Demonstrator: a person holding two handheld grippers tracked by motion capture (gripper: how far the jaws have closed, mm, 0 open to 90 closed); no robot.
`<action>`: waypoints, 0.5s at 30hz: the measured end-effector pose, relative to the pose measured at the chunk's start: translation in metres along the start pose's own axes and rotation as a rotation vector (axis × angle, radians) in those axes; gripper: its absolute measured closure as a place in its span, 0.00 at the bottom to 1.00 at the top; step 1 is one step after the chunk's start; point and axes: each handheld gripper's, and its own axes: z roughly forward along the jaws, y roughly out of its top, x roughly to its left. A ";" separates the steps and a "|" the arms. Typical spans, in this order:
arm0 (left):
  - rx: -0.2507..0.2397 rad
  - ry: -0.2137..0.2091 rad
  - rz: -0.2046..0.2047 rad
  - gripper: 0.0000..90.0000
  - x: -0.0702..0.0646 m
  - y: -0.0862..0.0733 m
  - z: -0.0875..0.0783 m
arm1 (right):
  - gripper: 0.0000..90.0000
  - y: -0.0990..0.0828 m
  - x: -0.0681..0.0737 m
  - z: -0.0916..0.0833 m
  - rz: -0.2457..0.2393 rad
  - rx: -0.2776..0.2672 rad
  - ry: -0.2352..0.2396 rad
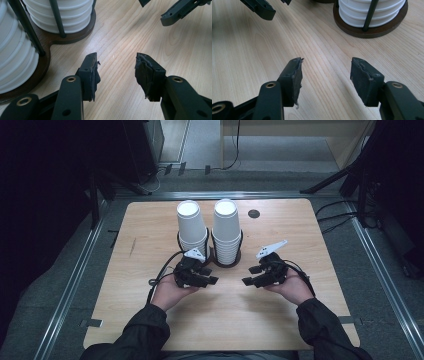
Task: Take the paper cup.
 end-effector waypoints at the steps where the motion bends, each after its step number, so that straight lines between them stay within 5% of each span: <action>1: 0.003 0.003 0.000 0.59 0.000 0.000 0.000 | 0.48 0.000 0.000 0.000 0.001 0.001 0.000; 15: 0.018 -0.012 -0.007 0.63 -0.001 0.000 0.001 | 0.47 0.000 0.000 -0.001 0.007 -0.005 0.020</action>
